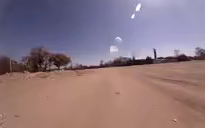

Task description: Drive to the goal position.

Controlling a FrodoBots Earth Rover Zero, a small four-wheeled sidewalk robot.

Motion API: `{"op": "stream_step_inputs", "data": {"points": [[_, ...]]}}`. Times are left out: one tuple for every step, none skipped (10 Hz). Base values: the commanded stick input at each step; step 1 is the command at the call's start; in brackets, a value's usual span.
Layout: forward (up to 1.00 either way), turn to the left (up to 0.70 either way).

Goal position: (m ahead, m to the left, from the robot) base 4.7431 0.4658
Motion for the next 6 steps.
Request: {"op": "stream_step_inputs", "data": {"points": [[1.00, 0.00], [1.00, 0.00], [1.00, 0.00], [1.00, 0.00], [1.00, 0.00], [1.00, 0.00]]}}
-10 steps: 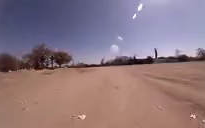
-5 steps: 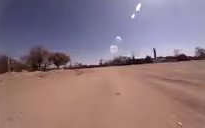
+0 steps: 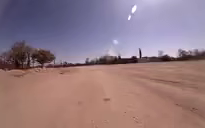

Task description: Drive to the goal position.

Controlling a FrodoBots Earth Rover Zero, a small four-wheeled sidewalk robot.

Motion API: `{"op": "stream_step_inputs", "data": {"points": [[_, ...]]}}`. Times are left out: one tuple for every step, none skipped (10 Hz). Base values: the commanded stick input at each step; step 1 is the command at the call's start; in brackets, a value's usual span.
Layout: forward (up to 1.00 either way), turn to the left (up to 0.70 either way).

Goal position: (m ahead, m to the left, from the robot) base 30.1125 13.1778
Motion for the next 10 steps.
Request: {"op": "stream_step_inputs", "data": {"points": [[1.00, 0.00], [1.00, 0.00], [1.00, 0.00], [1.00, 0.00], [1.00, 0.00], [1.00, 0.00], [1.00, 0.00], [1.00, 0.15], [1.00, 0.27], [1.00, 0.03]]}}
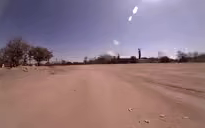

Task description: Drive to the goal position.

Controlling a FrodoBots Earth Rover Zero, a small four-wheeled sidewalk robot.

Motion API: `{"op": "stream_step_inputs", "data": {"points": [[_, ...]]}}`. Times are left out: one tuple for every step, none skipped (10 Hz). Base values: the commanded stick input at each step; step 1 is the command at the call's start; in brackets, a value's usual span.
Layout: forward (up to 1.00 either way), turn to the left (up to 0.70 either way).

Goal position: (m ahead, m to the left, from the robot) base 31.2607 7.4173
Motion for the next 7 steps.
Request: {"op": "stream_step_inputs", "data": {"points": [[1.00, 0.00], [1.00, 0.00], [1.00, 0.00], [1.00, 0.00], [1.00, 0.00], [1.00, 0.00], [1.00, 0.00]]}}
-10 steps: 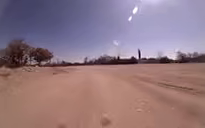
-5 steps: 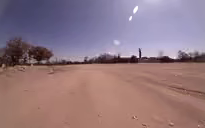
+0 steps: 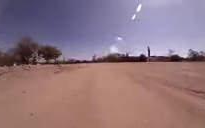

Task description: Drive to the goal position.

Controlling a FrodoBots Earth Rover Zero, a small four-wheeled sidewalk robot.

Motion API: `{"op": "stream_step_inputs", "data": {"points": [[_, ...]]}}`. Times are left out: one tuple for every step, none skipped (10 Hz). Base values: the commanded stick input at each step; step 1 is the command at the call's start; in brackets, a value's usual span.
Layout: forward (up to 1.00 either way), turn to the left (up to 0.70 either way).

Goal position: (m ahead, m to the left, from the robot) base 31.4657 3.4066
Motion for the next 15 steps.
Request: {"op": "stream_step_inputs", "data": {"points": [[1.00, 0.00], [1.00, 0.00], [1.00, 0.00], [1.00, 0.00], [1.00, 0.00], [1.00, 0.00], [1.00, 0.00], [1.00, 0.00], [1.00, 0.00], [1.00, 0.00], [1.00, 0.00], [1.00, 0.00], [1.00, 0.00], [1.00, 0.00], [1.00, 0.00]]}}
